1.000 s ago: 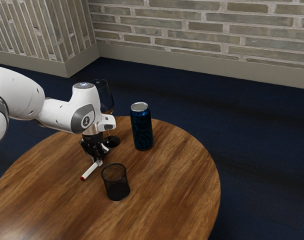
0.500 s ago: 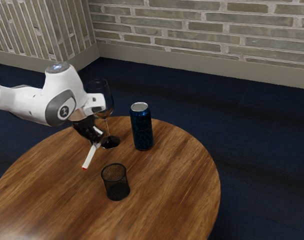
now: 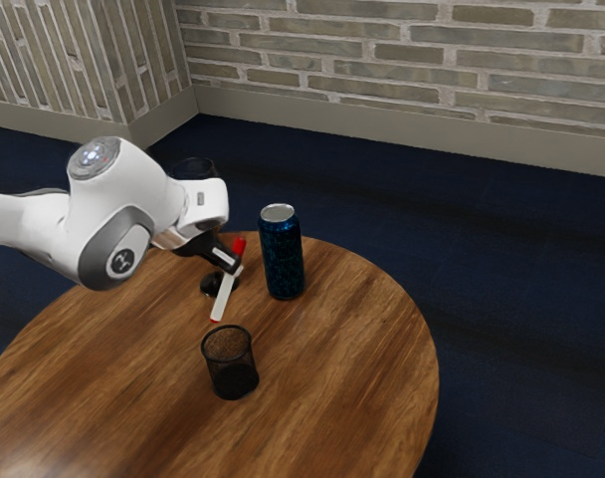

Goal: Put the marker into the pen holder.

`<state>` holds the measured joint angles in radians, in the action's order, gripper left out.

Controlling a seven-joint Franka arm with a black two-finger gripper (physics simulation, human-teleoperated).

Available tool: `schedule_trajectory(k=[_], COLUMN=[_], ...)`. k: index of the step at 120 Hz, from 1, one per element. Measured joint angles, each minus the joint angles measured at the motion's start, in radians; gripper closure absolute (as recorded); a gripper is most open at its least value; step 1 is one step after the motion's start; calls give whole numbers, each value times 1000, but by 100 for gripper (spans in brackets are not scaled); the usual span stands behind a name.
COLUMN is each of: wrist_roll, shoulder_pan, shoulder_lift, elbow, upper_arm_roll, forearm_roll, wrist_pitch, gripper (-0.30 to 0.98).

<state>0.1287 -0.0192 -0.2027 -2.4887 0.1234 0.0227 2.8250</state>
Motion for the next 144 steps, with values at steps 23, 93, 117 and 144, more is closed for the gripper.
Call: schedule_trajectory(k=[23,93,117,144], wrist_roll=[9,35,36,13], shoulder_pan=[0,1,3,-35], shoulder_lift=[30,33,60,246], elbow=[-40,-122,79,860], upper_arm_roll=[38,55,-9,-126], forearm_roll=[22,33,46,12], wrist_pitch=[70,174,-85,-820], gripper=[72,32,13,4])
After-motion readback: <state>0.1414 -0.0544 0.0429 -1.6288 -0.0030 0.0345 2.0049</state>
